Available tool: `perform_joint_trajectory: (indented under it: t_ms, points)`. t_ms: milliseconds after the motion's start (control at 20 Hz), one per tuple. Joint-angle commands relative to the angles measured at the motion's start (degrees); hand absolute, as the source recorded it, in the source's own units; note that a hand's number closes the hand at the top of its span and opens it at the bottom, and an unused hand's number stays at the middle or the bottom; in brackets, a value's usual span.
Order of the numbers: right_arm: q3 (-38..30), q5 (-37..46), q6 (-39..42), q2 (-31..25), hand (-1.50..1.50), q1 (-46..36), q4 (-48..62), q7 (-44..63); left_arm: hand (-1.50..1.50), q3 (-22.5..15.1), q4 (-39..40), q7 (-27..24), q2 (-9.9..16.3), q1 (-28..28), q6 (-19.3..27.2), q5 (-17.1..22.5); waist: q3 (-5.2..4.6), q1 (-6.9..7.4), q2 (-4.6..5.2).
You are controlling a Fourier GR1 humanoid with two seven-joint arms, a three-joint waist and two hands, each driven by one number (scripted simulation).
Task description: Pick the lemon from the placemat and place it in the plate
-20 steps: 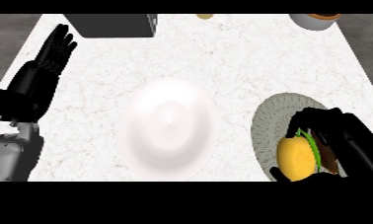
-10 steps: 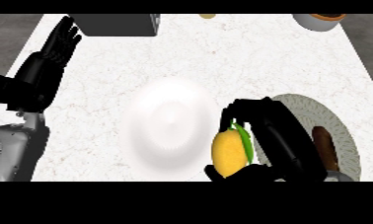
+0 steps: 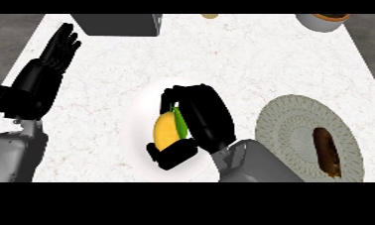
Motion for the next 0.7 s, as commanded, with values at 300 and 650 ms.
perform_joint_trajectory:
  t_ms: [300,650]
  points:
    - [9.6,-8.1,-11.8,2.9,1.50,-15.5,26.3,0.8,0.00,1.7,1.9,-2.2,-0.6,-0.9,-2.2,-0.2,0.00,1.11,0.26]
    - [12.3,-24.8,-21.9,2.9,-1.50,-18.8,35.9,-4.3,0.00,-0.5,4.1,-3.5,-3.1,-1.8,-1.3,-2.8,0.03,2.59,0.81]
